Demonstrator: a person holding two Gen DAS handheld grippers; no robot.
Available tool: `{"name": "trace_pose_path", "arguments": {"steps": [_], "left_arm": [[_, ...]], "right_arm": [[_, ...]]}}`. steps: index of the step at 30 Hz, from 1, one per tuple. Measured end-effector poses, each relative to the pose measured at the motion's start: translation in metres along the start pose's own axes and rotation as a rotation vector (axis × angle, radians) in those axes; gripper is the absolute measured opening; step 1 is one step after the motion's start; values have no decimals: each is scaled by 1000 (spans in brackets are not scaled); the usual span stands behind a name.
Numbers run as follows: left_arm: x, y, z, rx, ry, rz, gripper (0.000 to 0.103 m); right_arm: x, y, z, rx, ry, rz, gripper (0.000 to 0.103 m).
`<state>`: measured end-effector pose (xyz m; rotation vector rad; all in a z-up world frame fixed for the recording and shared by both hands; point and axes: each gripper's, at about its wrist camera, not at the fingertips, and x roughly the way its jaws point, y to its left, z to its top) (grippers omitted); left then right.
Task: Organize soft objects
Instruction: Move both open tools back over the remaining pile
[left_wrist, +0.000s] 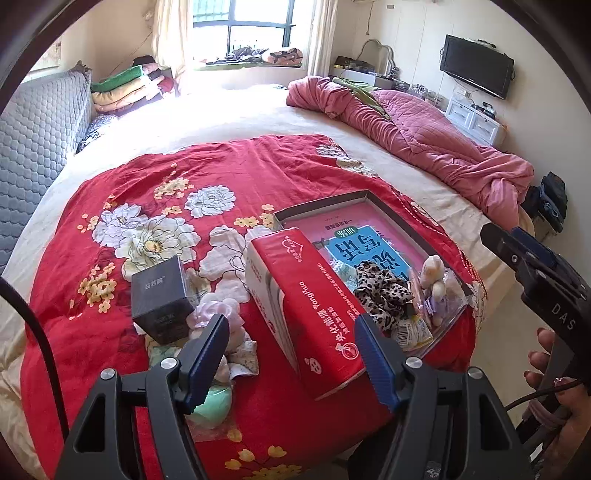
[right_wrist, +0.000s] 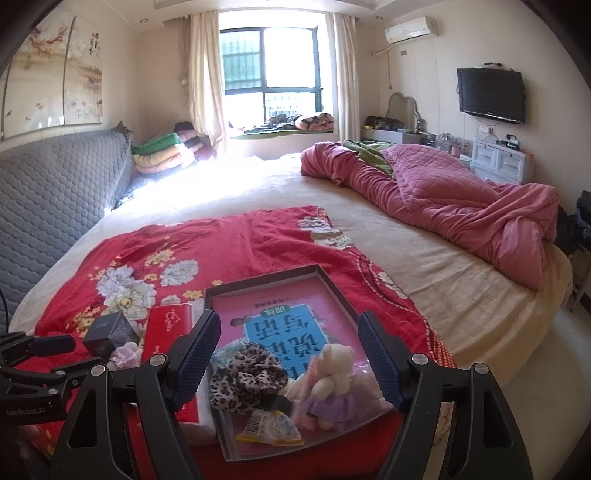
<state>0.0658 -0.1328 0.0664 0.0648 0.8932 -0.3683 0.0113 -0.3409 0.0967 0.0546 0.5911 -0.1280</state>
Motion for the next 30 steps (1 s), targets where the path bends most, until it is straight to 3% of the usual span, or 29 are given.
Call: {"name": "trace_pose_path", "arguments": {"steps": [30], "left_arm": [[-34, 55, -19, -62, -20, 83, 69]], "right_arm": [[-22, 58, 8, -76, -20, 176, 78]]}}
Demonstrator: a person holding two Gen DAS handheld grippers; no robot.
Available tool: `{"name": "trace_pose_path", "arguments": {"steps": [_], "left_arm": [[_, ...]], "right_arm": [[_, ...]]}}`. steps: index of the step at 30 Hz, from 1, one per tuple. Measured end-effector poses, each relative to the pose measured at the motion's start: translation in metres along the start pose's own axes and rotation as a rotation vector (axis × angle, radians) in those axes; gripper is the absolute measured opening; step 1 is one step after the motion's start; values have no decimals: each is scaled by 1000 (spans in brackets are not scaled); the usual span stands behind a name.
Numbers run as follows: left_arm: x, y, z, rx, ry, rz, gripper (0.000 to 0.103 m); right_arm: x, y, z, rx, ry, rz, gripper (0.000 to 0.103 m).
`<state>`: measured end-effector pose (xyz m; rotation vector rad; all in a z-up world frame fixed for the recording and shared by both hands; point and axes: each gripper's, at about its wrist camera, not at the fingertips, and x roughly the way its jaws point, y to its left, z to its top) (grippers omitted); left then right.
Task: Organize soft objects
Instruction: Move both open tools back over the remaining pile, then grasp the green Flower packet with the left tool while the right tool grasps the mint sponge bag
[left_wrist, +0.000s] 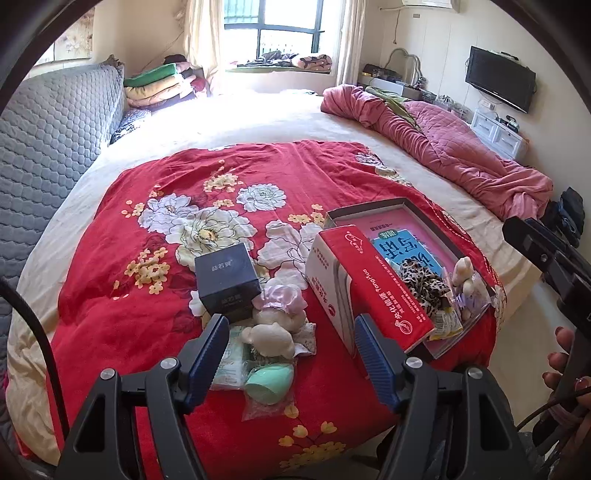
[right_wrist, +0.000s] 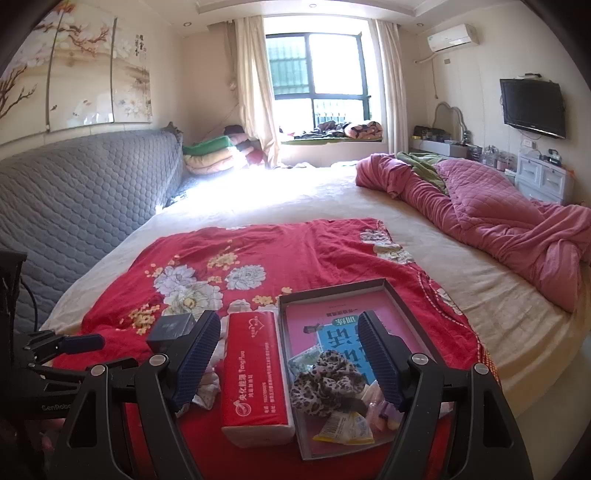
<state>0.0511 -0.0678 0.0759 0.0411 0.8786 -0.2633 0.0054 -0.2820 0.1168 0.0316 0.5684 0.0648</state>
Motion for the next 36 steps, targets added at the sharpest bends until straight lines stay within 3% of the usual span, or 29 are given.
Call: {"name": "trace_pose_path", "arguments": {"steps": [20, 36], "left_arm": [[7, 103, -42, -176, 63, 109, 70], [53, 111, -64, -185, 153, 91, 70]], "right_arm": [[28, 72, -32, -126, 114, 157, 78], [66, 125, -77, -270, 252, 220, 78]]}}
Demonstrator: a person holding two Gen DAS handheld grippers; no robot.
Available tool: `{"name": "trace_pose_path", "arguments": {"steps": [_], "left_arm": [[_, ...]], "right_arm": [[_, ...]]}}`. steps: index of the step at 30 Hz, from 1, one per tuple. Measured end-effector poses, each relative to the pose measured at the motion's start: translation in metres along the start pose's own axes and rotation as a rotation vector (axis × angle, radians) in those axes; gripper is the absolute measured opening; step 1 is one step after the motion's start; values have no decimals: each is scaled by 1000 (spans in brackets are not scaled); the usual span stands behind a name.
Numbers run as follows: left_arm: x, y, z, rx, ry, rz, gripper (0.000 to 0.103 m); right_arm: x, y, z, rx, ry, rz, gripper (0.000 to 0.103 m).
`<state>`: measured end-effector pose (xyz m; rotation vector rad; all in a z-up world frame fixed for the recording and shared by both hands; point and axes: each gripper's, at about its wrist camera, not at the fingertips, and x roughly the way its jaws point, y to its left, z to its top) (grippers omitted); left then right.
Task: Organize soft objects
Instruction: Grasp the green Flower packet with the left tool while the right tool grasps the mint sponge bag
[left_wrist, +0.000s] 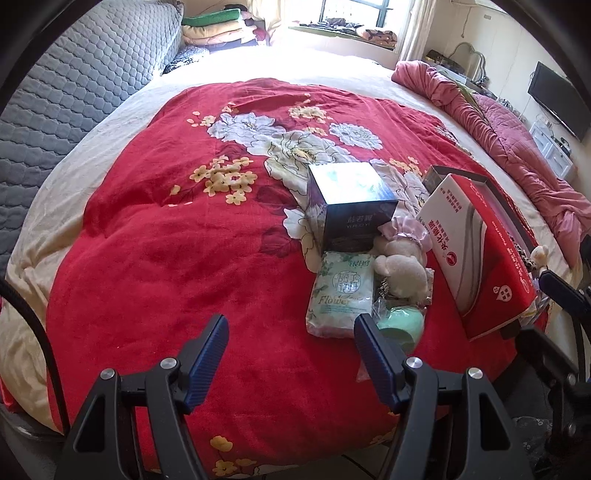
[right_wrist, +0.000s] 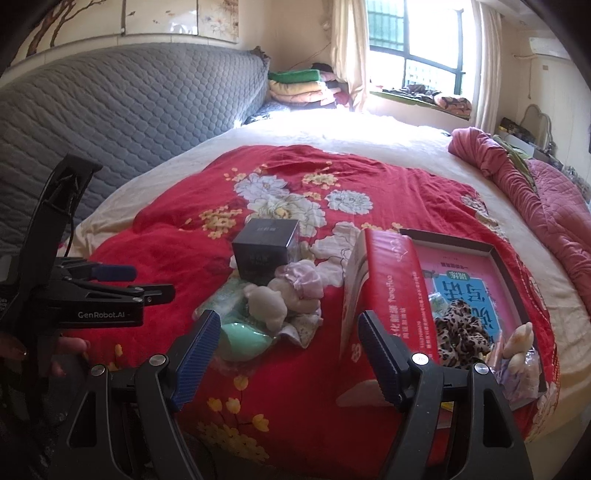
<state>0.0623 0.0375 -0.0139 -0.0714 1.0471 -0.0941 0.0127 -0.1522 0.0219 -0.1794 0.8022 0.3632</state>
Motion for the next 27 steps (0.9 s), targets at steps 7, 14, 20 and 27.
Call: {"name": "trace_pose_path", "arguments": {"steps": [7, 14, 20, 27], "left_arm": [[20, -1, 11, -8, 22, -62, 70], [43, -18, 23, 16, 71, -114, 70], [62, -27, 26, 43, 109, -109, 69], [71, -20, 28, 22, 124, -125, 70]], "right_arm": [[38, 27, -11, -80, 64, 53, 78], [71, 38, -22, -116, 95, 93, 78], [97, 44, -27, -107, 137, 77, 78], [118, 34, -26, -22, 151, 92, 79]]}}
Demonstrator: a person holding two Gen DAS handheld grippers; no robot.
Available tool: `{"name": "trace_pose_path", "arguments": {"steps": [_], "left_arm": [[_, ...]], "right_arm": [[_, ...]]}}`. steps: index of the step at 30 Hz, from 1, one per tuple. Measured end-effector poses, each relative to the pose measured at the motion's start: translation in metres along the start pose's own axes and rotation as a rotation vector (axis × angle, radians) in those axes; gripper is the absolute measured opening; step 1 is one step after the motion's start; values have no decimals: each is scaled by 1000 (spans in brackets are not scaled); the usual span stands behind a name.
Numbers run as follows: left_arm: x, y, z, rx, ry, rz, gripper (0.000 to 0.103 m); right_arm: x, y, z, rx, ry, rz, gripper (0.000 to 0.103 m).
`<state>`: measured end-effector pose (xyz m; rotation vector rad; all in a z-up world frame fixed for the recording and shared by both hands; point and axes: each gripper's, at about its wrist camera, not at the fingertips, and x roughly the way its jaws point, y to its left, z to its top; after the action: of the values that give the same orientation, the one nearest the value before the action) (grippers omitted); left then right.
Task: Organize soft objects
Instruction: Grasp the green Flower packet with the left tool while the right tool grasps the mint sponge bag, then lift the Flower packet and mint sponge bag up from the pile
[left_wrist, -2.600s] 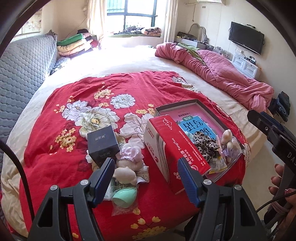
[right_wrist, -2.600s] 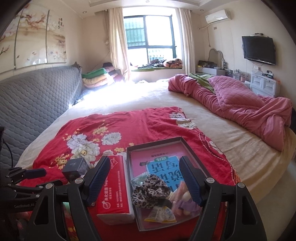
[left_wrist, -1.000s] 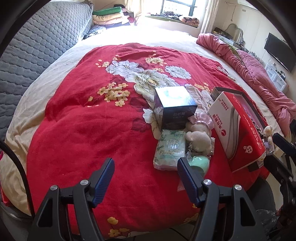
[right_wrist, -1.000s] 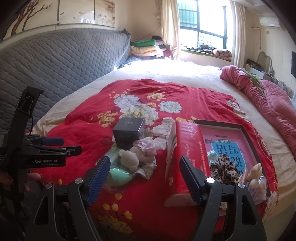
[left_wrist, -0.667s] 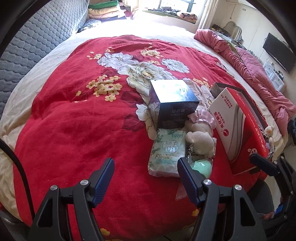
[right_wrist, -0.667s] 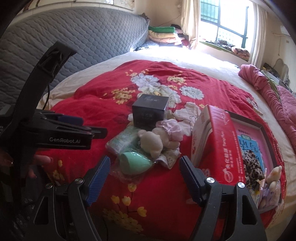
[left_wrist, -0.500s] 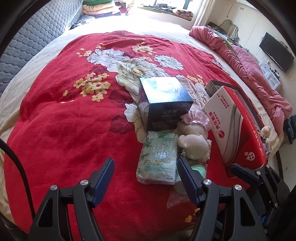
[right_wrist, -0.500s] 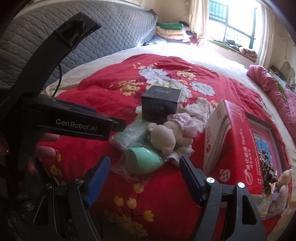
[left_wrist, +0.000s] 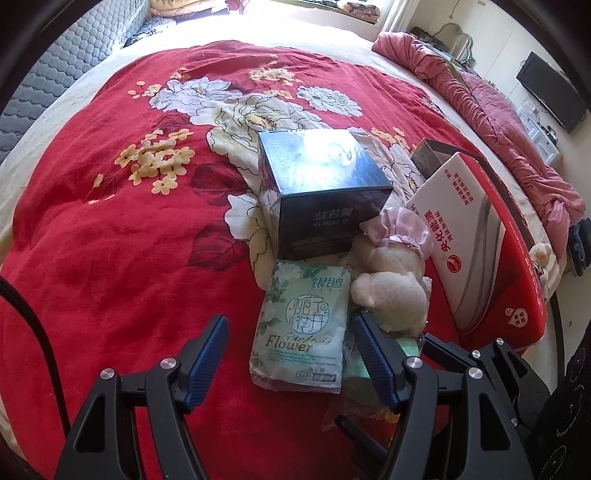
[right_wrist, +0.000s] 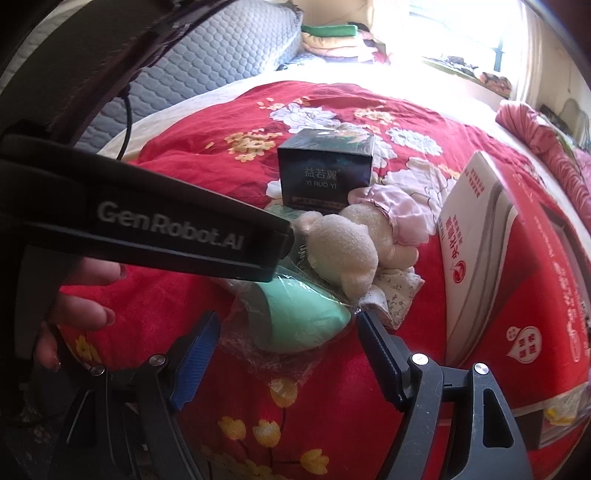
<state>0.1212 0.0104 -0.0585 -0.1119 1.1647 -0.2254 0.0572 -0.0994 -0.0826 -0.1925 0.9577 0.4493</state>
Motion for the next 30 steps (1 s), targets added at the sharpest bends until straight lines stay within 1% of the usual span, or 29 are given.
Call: {"name": "trace_pose_path", "arguments": {"steps": [4, 6, 8, 10, 16, 18, 19, 22, 24, 25, 26, 30], "left_arm": [[1, 4, 0, -8, 7, -9, 70], [2, 5, 1, -10, 8, -11, 70], [4, 6, 0, -11, 13, -15, 70], [6, 5, 0, -12, 17, -26, 70], [14, 2, -2, -7, 33, -37, 70], [19, 3, -3, 2, 50, 8, 70], [22, 4, -4, 6, 60, 16, 70], [24, 11, -6, -15, 61, -10, 70], [23, 14, -6, -31, 51, -36, 66], [22, 16, -6, -37, 45, -53, 57], [21, 17, -6, -44, 37, -68, 52], [20, 24, -8, -67, 20, -103, 48]], "right_arm": [[7, -4, 4, 28, -3, 20, 78], [8, -7, 5, 36, -9, 27, 73], [8, -12, 6, 48, -9, 30, 61], [8, -16, 5, 60, -3, 35, 56], [-1, -24, 0, 76, 18, 30, 54], [-5, -25, -4, 79, 20, 27, 53], [-9, -24, -8, 83, 24, 24, 53], [-15, -30, -12, 108, 19, 22, 53], [-17, -35, -12, 129, 14, 30, 53], [-18, -35, -12, 129, 9, 33, 53], [-20, -34, -12, 123, 4, 30, 53], [-27, -33, -13, 116, -12, 28, 53]]}}
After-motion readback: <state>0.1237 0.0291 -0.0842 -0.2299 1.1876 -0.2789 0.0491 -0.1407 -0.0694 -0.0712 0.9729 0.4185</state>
